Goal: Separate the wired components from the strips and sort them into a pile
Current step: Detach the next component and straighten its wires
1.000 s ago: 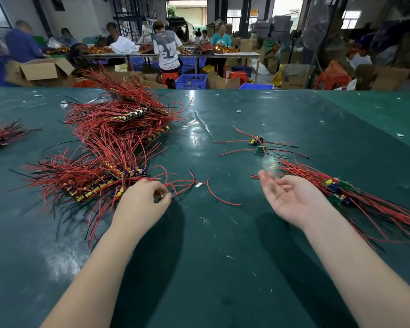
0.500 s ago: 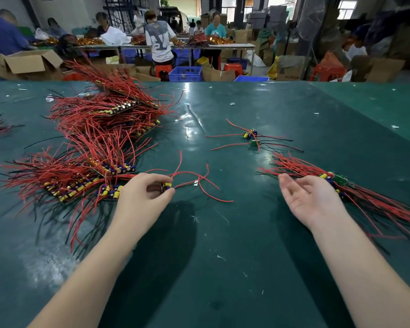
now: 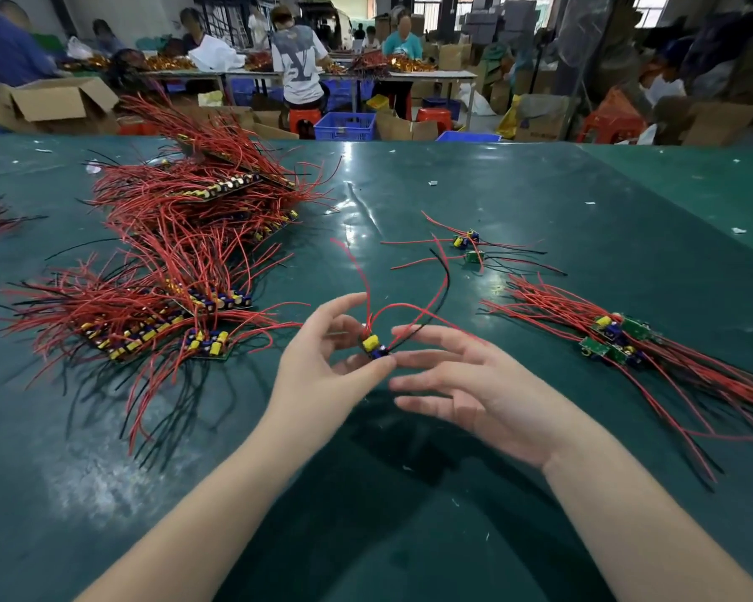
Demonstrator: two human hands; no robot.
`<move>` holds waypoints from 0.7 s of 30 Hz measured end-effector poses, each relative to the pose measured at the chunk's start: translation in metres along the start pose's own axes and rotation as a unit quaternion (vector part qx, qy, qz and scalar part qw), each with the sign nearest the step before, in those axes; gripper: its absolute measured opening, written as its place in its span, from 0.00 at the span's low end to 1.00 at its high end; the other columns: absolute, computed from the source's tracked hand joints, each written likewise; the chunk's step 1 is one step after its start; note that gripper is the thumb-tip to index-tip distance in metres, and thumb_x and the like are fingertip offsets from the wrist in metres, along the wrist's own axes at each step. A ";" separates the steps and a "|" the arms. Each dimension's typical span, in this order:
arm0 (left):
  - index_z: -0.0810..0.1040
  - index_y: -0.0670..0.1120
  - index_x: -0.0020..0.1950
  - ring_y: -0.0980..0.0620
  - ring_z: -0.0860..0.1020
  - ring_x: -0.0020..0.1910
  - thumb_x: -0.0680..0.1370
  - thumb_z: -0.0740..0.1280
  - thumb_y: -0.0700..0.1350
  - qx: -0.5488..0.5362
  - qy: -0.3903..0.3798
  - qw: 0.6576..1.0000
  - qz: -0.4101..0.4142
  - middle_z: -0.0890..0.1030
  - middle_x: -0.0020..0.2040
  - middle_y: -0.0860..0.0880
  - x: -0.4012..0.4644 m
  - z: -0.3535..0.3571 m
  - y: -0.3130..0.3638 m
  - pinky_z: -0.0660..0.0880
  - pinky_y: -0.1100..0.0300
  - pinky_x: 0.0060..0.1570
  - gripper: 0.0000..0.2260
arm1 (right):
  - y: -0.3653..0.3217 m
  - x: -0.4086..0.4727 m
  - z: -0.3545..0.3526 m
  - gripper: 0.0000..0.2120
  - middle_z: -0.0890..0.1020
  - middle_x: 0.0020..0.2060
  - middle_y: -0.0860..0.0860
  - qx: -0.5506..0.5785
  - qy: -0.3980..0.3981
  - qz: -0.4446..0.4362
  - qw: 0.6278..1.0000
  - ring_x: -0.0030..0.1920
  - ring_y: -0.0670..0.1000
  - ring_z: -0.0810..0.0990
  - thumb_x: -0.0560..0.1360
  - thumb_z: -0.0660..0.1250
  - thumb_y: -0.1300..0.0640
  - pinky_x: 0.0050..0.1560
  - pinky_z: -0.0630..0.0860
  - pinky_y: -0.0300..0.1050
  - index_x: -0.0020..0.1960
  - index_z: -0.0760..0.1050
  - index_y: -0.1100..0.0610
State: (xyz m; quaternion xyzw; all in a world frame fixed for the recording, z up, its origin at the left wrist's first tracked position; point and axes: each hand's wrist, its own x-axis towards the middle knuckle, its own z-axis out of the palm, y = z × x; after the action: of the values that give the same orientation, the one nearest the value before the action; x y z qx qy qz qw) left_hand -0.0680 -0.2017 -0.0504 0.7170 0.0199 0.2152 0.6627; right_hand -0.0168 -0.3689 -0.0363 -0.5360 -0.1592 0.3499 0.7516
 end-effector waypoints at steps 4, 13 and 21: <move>0.80 0.46 0.54 0.61 0.79 0.39 0.68 0.75 0.31 -0.009 -0.008 1.000 -0.025 0.76 0.41 0.51 0.000 0.003 -0.005 0.75 0.71 0.43 0.18 | 0.007 0.002 0.007 0.11 0.84 0.44 0.56 -0.056 0.090 -0.088 0.990 0.40 0.50 0.82 0.69 0.72 0.62 0.43 0.80 0.41 0.51 0.83 0.59; 0.82 0.45 0.52 0.49 0.81 0.50 0.75 0.69 0.35 -0.130 -0.088 0.978 -0.135 0.83 0.51 0.40 -0.002 0.001 -0.008 0.77 0.59 0.55 0.08 | 0.015 0.004 0.012 0.06 0.83 0.32 0.47 -0.217 0.176 -0.192 0.941 0.33 0.42 0.79 0.73 0.71 0.65 0.36 0.76 0.34 0.41 0.82 0.55; 0.84 0.46 0.45 0.56 0.83 0.45 0.78 0.66 0.36 -0.024 -0.073 0.992 -0.097 0.86 0.44 0.49 -0.002 0.000 -0.007 0.78 0.67 0.43 0.09 | 0.021 0.005 0.008 0.06 0.84 0.39 0.47 -0.306 0.213 -0.178 0.911 0.39 0.44 0.80 0.71 0.74 0.60 0.45 0.78 0.39 0.41 0.82 0.49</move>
State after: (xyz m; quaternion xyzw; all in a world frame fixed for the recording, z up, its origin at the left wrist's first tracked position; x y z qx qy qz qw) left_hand -0.0676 -0.2009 -0.0578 0.7096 0.0357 0.0973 0.6969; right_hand -0.0257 -0.3556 -0.0531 -0.7644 -0.1873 0.0222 0.6165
